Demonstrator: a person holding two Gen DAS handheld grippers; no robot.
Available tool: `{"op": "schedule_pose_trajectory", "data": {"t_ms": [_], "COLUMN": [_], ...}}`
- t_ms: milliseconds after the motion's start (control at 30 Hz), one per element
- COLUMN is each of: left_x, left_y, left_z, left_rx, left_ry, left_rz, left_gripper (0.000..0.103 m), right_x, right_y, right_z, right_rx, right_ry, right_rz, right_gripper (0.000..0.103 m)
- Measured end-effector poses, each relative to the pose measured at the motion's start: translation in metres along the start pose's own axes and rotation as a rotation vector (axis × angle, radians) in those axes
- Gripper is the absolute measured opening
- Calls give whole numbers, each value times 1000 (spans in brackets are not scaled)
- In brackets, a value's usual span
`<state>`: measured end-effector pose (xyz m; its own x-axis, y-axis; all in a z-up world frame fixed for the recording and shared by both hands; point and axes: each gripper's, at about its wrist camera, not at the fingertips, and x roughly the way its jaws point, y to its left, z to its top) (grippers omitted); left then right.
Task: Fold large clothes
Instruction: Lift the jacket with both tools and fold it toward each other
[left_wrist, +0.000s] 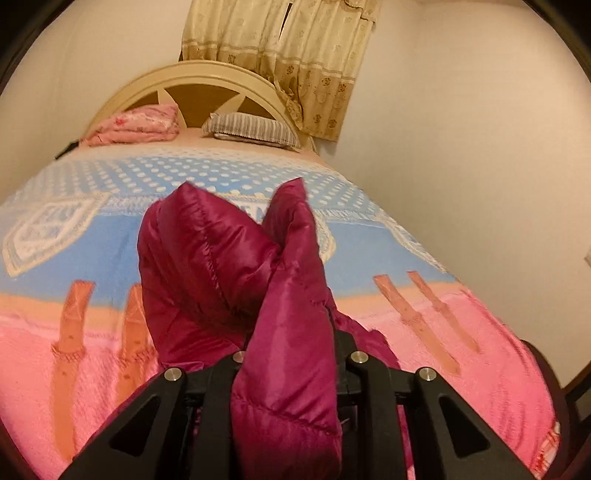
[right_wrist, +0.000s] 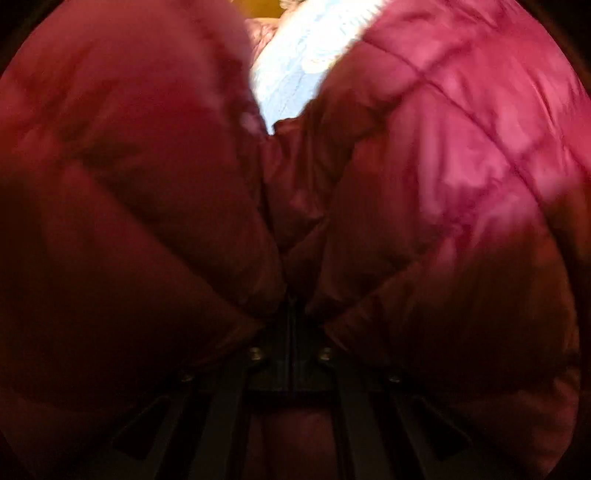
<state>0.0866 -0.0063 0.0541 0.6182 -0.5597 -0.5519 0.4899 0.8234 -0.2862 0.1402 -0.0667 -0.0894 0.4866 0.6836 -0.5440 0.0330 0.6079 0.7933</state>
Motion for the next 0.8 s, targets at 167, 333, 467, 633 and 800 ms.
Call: {"op": "schedule_pose_trajectory", "data": {"t_ms": [167,333,467,633,800], "left_x": [19,52,74,97,103], "left_y": [-20,-66,-90,-99,-107], "left_z": [-11,-48,-79,-106,-127], "left_rx": [14,127,225,273,376], "left_ry": [24,112,145,187,166], "left_rz": [-16,27,78,58,106], "left_gripper": [19,19,19,19,19], "right_x": [-69,-166,-208,-222,-227], "right_y": [-14,-45,-69,-78,-77], "right_z": [6,14,11,6,10], "right_rx": [-24,-55,-69,-68,-67], "right_ry": [-64,-251,-302,-315,-311], "right_rz": [8,-121,-228,-240,-171], "right_gripper": [11,11,12,41,49]}}
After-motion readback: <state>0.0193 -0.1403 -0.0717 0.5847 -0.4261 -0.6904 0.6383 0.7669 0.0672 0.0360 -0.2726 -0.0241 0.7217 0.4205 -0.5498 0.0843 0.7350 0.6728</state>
